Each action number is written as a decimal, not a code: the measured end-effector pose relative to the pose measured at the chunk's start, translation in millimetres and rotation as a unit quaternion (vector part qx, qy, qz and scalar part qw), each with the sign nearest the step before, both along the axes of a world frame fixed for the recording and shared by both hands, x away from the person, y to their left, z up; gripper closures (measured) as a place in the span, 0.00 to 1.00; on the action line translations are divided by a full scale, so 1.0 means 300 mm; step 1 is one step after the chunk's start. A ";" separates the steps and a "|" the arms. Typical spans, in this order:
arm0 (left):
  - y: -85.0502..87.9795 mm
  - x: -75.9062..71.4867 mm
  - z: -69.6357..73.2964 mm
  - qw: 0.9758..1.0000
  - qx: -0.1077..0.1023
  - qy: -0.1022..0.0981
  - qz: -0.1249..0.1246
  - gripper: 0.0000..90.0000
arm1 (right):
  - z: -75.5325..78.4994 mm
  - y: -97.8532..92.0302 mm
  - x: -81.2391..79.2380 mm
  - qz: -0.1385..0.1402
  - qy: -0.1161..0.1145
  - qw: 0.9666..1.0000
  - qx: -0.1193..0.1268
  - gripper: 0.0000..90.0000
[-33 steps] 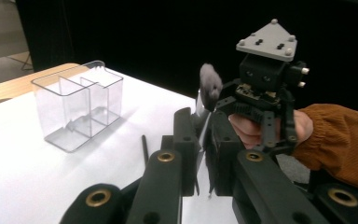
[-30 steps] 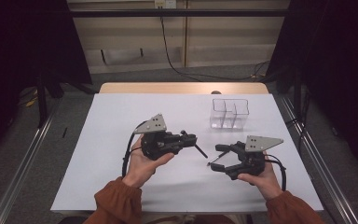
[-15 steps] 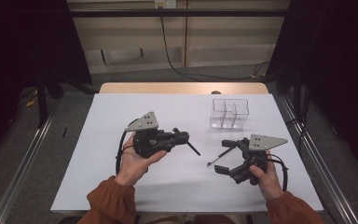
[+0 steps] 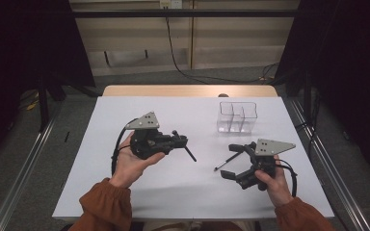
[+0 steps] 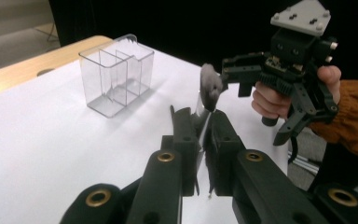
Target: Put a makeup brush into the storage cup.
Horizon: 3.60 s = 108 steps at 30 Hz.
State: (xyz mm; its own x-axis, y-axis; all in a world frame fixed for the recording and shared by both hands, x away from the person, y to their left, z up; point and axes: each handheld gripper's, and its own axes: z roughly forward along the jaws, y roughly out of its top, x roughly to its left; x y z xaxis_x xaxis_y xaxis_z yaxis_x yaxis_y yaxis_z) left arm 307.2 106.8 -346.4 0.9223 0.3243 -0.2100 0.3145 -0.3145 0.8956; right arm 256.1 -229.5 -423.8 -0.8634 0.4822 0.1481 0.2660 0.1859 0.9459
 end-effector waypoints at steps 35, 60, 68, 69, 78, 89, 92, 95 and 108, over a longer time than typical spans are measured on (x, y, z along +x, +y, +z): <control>-0.136 0.017 0.007 0.994 0.091 0.025 -0.046 0.93 | 0.020 0.084 0.018 0.027 0.013 0.999 -0.023 0.13; -0.172 0.007 -0.014 0.994 0.087 0.028 -0.056 0.93 | 0.020 0.181 0.048 0.059 0.025 0.997 -0.034 0.74; -0.179 0.004 -0.018 0.994 0.088 0.026 -0.060 0.93 | 0.024 0.177 0.047 0.059 0.021 0.997 -0.033 0.83; -0.179 0.004 -0.019 0.994 0.088 0.025 -0.060 0.93 | 0.023 0.177 0.046 0.059 0.020 0.997 -0.033 0.84; -0.184 0.000 -0.027 0.994 0.083 0.030 -0.066 0.93 | 0.024 0.180 0.042 0.059 0.014 0.998 -0.032 0.90; -0.181 -0.003 -0.033 0.995 0.073 0.019 -0.068 0.93 | 0.025 0.176 0.039 0.053 0.009 0.998 -0.034 0.93; -0.180 -0.004 -0.035 0.995 0.073 0.015 -0.068 0.93 | 0.026 0.177 0.038 0.052 0.006 0.998 -0.036 0.93; -0.176 -0.003 -0.042 0.996 0.064 0.013 -0.064 0.93 | 0.027 0.177 0.038 0.048 0.005 0.998 -0.039 0.93; -0.169 -0.006 -0.052 0.998 0.047 -0.006 -0.051 0.79 | 0.028 0.165 0.044 0.037 0.006 0.999 -0.033 0.93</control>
